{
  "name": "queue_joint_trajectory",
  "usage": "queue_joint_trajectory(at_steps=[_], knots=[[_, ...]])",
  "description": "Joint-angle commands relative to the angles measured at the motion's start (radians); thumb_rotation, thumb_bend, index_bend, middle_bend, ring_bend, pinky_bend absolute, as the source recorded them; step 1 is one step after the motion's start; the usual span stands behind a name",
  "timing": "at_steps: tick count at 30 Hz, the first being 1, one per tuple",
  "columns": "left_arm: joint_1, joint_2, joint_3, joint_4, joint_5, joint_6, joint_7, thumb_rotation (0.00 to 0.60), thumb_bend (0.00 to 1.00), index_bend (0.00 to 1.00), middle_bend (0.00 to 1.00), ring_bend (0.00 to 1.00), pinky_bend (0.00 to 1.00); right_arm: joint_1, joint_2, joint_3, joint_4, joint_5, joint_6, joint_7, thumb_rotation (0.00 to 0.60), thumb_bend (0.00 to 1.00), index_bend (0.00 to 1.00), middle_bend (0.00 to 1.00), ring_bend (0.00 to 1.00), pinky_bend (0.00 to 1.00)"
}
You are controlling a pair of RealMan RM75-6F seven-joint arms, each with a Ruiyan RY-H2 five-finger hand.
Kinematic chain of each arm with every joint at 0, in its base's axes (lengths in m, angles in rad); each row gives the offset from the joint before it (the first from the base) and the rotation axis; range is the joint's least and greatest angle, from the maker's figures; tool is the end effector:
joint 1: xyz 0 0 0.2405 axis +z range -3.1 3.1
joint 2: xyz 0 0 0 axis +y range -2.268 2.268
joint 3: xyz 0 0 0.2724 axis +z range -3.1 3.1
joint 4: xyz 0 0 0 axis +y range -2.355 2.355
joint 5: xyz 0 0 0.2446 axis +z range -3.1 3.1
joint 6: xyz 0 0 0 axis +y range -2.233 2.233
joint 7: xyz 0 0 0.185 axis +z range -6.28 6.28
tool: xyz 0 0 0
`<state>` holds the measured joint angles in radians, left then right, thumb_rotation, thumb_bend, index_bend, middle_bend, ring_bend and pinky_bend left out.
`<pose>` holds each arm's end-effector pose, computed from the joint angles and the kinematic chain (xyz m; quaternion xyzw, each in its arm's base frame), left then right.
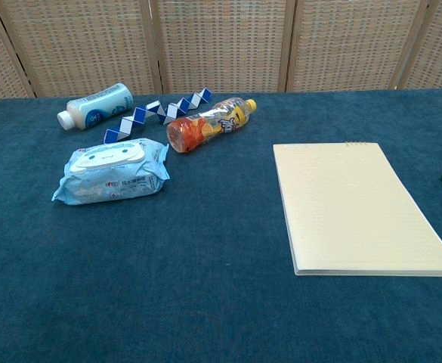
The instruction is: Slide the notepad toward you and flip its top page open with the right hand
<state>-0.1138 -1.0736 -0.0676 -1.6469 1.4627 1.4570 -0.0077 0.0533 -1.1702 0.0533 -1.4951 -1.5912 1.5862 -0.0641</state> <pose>-0.3348 0.2399 0.1475 -0.5907 -0.3893 -0.3897 0.5896 -0.3433 -0.2161 0.1395 0.6150 -0.3083 0.3880 0.6133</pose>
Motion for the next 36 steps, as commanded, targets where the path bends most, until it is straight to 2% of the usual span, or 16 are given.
queue_joint_trajectory(at_steps=[1, 10, 15, 22, 26, 32, 36], knots=[[0.000, 0.000, 0.000, 0.001, -0.003, -0.002, -0.001, 0.600, 0.00, 0.00, 0.00, 0.00, 0.00, 0.001, 0.001, -0.002, -0.001, 0.000, -0.005, -0.001, 0.600, 0.00, 0.00, 0.00, 0.00, 0.00], [0.000, 0.003, 0.000, -0.002, -0.004, -0.001, -0.005, 0.600, 0.00, 0.00, 0.00, 0.00, 0.00, 0.002, 0.009, -0.018, -0.009, -0.014, -0.020, -0.008, 0.600, 0.00, 0.00, 0.00, 0.00, 0.00], [-0.005, 0.007, 0.000, -0.011, 0.001, -0.006, 0.003, 0.600, 0.00, 0.00, 0.00, 0.00, 0.00, 0.023, 0.001, -0.058, -0.014, -0.064, -0.071, -0.019, 0.600, 0.00, 0.00, 0.00, 0.00, 0.00], [-0.016, 0.019, -0.004, -0.044, -0.015, -0.026, 0.034, 0.600, 0.00, 0.00, 0.00, 0.00, 0.00, 0.100, -0.106, -0.115, 0.073, -0.176, -0.193, -0.078, 0.600, 0.00, 0.01, 0.00, 0.00, 0.00], [-0.021, 0.035, -0.017, -0.072, -0.030, -0.029, 0.018, 0.600, 0.00, 0.00, 0.00, 0.00, 0.00, 0.143, -0.168, -0.117, 0.126, -0.212, -0.224, -0.050, 0.600, 0.01, 0.05, 0.00, 0.00, 0.00], [-0.028, 0.045, -0.032, -0.082, -0.052, -0.035, 0.022, 0.600, 0.00, 0.00, 0.00, 0.00, 0.00, 0.206, -0.240, -0.096, 0.206, -0.241, -0.252, -0.027, 0.600, 0.12, 0.10, 0.00, 0.00, 0.00], [-0.035, 0.045, -0.037, -0.078, -0.066, -0.047, 0.024, 0.600, 0.00, 0.00, 0.00, 0.00, 0.00, 0.242, -0.277, -0.082, 0.244, -0.238, -0.282, -0.032, 0.600, 0.13, 0.11, 0.00, 0.00, 0.00]])
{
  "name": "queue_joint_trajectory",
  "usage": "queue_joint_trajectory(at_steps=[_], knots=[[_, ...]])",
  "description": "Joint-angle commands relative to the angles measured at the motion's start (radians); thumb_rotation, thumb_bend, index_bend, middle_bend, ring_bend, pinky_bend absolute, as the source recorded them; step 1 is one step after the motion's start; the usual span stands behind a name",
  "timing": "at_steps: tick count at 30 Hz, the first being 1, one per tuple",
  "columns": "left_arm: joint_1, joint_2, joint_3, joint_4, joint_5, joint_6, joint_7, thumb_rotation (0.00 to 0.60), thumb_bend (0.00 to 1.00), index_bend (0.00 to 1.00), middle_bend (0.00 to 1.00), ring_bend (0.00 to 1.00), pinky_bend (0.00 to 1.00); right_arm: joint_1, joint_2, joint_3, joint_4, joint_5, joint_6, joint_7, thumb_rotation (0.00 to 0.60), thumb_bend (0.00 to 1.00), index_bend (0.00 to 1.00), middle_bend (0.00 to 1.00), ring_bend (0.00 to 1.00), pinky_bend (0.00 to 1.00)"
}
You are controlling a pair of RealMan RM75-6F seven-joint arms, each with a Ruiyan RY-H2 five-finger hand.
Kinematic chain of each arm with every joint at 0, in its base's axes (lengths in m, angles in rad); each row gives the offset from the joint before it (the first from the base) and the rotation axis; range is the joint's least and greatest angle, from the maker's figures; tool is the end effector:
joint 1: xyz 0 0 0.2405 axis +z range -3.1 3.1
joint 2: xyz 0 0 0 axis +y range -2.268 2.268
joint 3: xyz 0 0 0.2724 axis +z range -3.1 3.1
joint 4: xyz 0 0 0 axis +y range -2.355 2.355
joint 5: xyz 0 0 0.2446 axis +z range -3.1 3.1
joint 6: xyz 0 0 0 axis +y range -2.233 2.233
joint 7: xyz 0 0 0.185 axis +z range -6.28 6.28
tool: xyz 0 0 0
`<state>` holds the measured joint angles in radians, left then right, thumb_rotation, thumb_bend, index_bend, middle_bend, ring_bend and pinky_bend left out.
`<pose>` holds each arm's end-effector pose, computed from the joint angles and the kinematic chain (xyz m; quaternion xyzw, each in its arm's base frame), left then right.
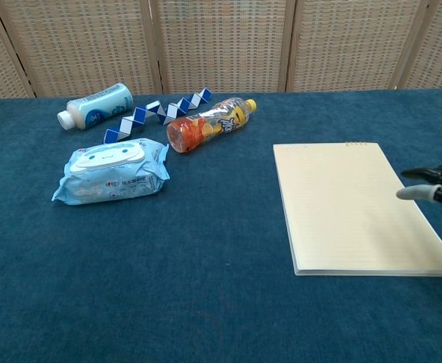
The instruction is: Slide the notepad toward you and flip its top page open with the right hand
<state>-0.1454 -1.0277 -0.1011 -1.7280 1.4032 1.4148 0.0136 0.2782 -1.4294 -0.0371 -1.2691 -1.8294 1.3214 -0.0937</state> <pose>-0.3205 0.2561 0.1563 -0.5813 -0.4007 -0.3930 0.5891 -0.2954 -0.2533 -0.0092 0.7854 -0.2548 0.3693 0.4265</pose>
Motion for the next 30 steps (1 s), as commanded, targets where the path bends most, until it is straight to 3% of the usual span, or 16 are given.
queue_joint_trajectory(at_steps=[1, 6, 30], knots=[[-0.004, -0.002, -0.004, 0.004, -0.010, -0.006, 0.004, 0.600, 0.00, 0.00, 0.00, 0.00, 0.00, 0.023, -0.023, 0.010, 0.024, 0.002, -0.022, -0.003, 0.600, 0.14, 0.11, 0.00, 0.00, 0.00], [-0.006, -0.002, -0.008, 0.005, -0.020, -0.006, 0.004, 0.600, 0.00, 0.00, 0.00, 0.00, 0.00, 0.050, -0.044, 0.013, 0.044, 0.008, -0.048, -0.013, 0.600, 0.26, 0.11, 0.00, 0.00, 0.00], [-0.002, 0.003, -0.006, 0.004, -0.027, -0.002, -0.008, 0.600, 0.00, 0.00, 0.00, 0.00, 0.00, 0.100, -0.105, 0.007, 0.143, 0.077, -0.125, -0.078, 0.600, 0.26, 0.12, 0.00, 0.00, 0.00]])
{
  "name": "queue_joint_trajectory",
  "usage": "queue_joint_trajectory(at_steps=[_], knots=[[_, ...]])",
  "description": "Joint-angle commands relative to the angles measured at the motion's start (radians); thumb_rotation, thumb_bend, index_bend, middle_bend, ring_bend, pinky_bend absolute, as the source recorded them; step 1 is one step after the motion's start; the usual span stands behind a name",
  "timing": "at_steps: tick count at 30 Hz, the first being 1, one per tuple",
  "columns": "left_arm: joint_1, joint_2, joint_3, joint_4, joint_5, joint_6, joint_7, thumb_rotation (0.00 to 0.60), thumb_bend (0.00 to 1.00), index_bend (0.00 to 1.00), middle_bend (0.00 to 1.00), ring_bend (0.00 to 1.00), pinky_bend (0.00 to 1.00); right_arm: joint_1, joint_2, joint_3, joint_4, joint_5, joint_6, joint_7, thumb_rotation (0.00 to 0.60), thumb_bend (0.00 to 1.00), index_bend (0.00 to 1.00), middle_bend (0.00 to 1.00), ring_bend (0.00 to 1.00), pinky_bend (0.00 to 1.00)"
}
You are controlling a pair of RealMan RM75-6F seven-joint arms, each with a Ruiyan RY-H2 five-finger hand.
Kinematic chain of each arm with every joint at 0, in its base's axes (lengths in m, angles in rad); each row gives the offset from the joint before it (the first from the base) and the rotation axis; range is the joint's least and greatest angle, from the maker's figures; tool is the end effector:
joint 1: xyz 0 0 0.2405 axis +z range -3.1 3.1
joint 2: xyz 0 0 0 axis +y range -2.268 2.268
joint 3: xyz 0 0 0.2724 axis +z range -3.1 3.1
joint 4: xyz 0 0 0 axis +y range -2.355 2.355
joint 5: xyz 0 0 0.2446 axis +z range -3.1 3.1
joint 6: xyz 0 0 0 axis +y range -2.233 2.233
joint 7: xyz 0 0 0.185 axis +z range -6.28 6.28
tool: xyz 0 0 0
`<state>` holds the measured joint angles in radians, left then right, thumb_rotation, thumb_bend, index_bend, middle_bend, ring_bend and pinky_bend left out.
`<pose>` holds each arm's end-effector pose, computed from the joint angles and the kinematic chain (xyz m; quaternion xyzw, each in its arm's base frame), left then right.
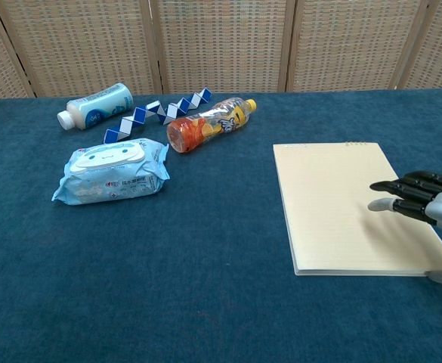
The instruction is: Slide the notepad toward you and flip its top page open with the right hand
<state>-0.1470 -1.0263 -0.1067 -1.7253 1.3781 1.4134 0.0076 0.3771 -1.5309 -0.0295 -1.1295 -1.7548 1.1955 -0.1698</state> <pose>-0.3244 0.2580 0.1595 -0.5722 -0.4056 -0.3919 0.5954 -0.3027 -0.2924 -0.0450 0.8168 -0.2193 0.3089 0.4351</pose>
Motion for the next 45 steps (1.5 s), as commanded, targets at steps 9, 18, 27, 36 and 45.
queue_joint_trajectory(at_steps=[9, 18, 27, 36, 45], knots=[[0.000, 0.004, -0.001, 0.001, -0.005, -0.002, -0.012, 0.600, 0.00, 0.00, 0.00, 0.00, 0.00, 0.007, -0.028, -0.004, 0.033, 0.016, 0.006, -0.006, 0.600, 0.27, 0.13, 0.01, 0.00, 0.00], [0.001, 0.004, -0.001, 0.002, -0.005, 0.000, -0.016, 0.600, 0.00, 0.00, 0.00, 0.00, 0.00, 0.010, -0.055, 0.005, 0.065, 0.022, 0.041, -0.006, 0.600, 0.35, 0.15, 0.03, 0.00, 0.03], [0.003, 0.006, -0.001, 0.003, -0.006, 0.002, -0.021, 0.600, 0.00, 0.00, 0.00, 0.00, 0.00, 0.022, -0.086, 0.018, 0.103, 0.037, 0.051, -0.014, 0.600, 0.36, 0.15, 0.03, 0.00, 0.05], [0.003, 0.008, -0.003, 0.003, -0.012, 0.001, -0.025, 0.600, 0.00, 0.00, 0.00, 0.00, 0.00, 0.054, -0.128, 0.057, 0.160, 0.045, 0.087, -0.010, 0.600, 0.40, 0.15, 0.07, 0.03, 0.10], [0.005, 0.010, -0.005, 0.004, -0.014, 0.004, -0.032, 0.600, 0.00, 0.00, 0.00, 0.00, 0.00, 0.116, -0.163, 0.080, 0.234, 0.039, 0.081, -0.003, 0.600, 0.40, 0.17, 0.09, 0.07, 0.11]])
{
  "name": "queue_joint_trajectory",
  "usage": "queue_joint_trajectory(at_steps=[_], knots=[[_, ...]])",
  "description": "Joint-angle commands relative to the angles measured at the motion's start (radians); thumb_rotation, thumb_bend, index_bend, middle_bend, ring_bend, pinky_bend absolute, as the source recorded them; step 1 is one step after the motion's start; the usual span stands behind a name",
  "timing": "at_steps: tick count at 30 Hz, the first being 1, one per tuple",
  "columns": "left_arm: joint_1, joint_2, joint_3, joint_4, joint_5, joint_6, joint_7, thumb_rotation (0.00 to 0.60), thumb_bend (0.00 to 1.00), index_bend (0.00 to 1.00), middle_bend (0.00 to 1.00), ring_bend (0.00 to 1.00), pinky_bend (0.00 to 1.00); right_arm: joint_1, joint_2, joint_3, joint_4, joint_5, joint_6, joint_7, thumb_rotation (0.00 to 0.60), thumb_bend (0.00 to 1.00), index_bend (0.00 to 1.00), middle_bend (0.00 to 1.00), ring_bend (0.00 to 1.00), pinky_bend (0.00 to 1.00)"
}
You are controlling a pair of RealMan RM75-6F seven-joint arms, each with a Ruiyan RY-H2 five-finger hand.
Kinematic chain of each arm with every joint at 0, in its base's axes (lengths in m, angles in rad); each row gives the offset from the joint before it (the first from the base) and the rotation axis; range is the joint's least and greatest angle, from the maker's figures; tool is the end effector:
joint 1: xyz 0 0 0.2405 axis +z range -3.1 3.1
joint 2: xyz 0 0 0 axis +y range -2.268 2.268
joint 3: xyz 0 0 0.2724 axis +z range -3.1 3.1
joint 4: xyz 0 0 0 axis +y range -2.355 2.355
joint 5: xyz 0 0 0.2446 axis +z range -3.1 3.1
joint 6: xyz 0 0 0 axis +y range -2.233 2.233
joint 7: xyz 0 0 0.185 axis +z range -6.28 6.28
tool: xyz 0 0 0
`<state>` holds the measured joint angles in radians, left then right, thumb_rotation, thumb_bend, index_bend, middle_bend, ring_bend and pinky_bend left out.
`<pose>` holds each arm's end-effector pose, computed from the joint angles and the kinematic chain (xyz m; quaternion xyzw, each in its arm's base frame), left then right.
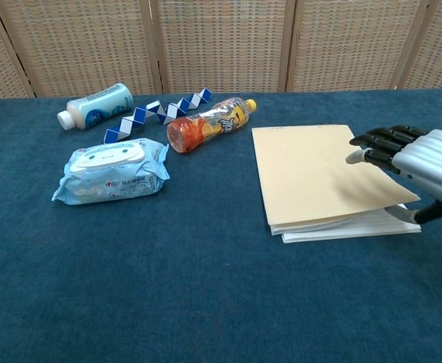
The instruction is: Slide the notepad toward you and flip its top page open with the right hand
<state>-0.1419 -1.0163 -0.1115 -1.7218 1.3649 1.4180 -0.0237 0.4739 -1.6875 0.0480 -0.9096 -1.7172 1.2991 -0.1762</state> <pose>-0.3286 0.2576 0.1661 -0.5607 -0.4120 -0.3973 0.5984 -0.2717 -0.3506 -0.0477 0.7784 -0.1494 0.3634 0.4896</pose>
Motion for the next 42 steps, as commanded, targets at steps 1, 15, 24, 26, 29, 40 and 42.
queue_joint_trajectory(at_steps=[1, 15, 24, 26, 29, 40, 42], knots=[[0.000, 0.000, 0.000, 0.000, -0.002, -0.001, 0.000, 0.600, 0.00, 0.00, 0.00, 0.00, 0.00, 0.026, -0.006, 0.001, 0.017, 0.002, -0.035, 0.003, 0.600, 0.40, 0.17, 0.09, 0.07, 0.11], [0.000, 0.007, -0.007, 0.007, -0.019, -0.008, -0.022, 0.600, 0.00, 0.00, 0.00, 0.00, 0.00, 0.115, -0.052, -0.014, 0.131, -0.013, -0.096, 0.027, 0.600, 0.41, 0.38, 0.33, 0.28, 0.18], [-0.001, 0.009, -0.006, 0.008, -0.015, -0.011, -0.028, 0.600, 0.00, 0.00, 0.00, 0.00, 0.00, 0.123, -0.123, -0.046, 0.324, -0.038, -0.012, 0.155, 0.600, 0.49, 0.59, 0.54, 0.46, 0.28], [-0.001, 0.009, -0.006, 0.007, -0.015, -0.012, -0.026, 0.600, 0.00, 0.00, 0.00, 0.00, 0.00, 0.125, -0.128, -0.056, 0.348, -0.043, -0.002, 0.179, 0.600, 0.49, 0.60, 0.55, 0.46, 0.34], [-0.001, 0.007, -0.004, 0.006, -0.016, -0.012, -0.024, 0.600, 0.00, 0.00, 0.00, 0.00, 0.00, 0.126, -0.126, -0.080, 0.381, -0.061, 0.027, 0.222, 0.600, 0.49, 0.61, 0.56, 0.47, 0.35], [0.000, 0.004, -0.002, 0.003, -0.013, -0.010, -0.016, 0.600, 0.00, 0.00, 0.00, 0.00, 0.00, 0.102, -0.064, -0.152, 0.388, -0.116, 0.153, 0.337, 0.600, 0.52, 0.62, 0.57, 0.48, 0.41], [0.000, 0.004, -0.002, 0.002, -0.012, -0.009, -0.015, 0.600, 0.00, 0.00, 0.00, 0.00, 0.00, 0.091, -0.044, -0.171, 0.373, -0.134, 0.191, 0.354, 0.600, 0.52, 0.62, 0.57, 0.48, 0.41]])
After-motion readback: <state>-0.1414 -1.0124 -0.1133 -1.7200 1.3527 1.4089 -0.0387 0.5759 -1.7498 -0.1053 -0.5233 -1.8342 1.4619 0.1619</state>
